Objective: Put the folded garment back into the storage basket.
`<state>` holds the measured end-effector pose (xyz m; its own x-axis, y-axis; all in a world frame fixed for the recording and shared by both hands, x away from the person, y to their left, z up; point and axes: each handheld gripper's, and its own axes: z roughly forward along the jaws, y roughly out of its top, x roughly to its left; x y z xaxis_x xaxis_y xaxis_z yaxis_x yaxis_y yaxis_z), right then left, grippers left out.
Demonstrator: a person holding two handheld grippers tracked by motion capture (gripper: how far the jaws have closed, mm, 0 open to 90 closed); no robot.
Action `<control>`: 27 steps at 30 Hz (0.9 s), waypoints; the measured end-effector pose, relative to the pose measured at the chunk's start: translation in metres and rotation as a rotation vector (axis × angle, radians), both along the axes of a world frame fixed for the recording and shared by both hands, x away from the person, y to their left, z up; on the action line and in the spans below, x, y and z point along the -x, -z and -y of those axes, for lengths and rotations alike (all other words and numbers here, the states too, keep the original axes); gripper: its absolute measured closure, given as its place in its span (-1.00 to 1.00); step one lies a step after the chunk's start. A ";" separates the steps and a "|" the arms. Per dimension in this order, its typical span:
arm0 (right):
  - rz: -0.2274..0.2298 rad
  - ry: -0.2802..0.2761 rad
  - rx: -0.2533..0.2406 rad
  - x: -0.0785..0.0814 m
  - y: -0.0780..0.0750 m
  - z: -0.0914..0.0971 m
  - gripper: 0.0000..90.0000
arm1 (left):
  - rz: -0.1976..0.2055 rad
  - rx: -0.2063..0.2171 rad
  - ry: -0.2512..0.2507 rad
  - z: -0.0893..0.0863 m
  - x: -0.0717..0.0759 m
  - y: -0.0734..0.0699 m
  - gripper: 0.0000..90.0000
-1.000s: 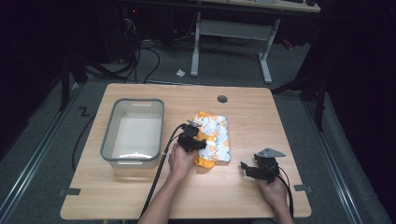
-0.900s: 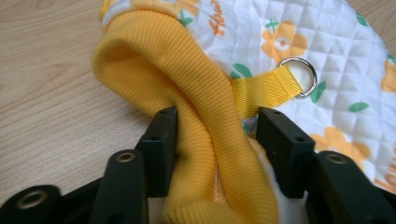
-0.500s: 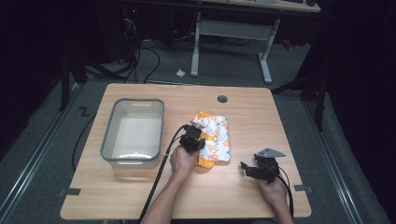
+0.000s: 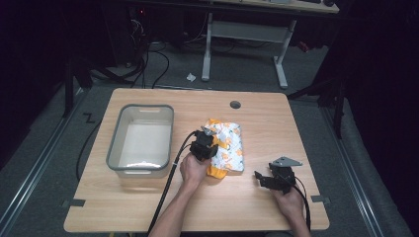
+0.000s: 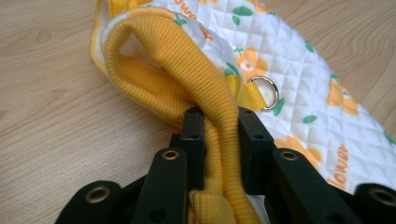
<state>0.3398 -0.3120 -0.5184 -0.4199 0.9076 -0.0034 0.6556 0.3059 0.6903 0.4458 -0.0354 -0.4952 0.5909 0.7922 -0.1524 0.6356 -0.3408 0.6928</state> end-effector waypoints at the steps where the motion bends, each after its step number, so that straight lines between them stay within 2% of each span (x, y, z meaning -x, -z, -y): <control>1: 0.000 0.000 0.000 0.000 0.000 0.000 -0.35 | 0.004 0.008 -0.001 -0.002 0.001 -0.003 0.67; 4: 0.000 0.000 0.000 0.000 0.000 0.000 -0.35 | 0.019 0.012 0.009 -0.004 0.002 -0.007 0.68; 6: 0.000 0.000 0.000 0.000 0.000 0.000 -0.35 | 0.018 0.038 0.010 -0.007 0.006 -0.014 0.68; 8: 0.000 0.000 0.000 0.000 0.000 0.000 -0.35 | 0.023 0.043 0.013 -0.008 0.007 -0.017 0.69; 9: 0.000 0.000 0.000 0.000 0.000 0.000 -0.35 | 0.035 0.056 0.019 -0.009 0.009 -0.021 0.69; 19: 0.000 0.000 0.000 0.000 0.000 0.000 -0.35 | 0.055 0.117 0.030 -0.017 0.015 -0.036 0.71; 27: 0.000 0.000 0.000 0.000 0.000 0.000 -0.35 | 0.061 0.126 0.061 -0.017 0.019 -0.047 0.73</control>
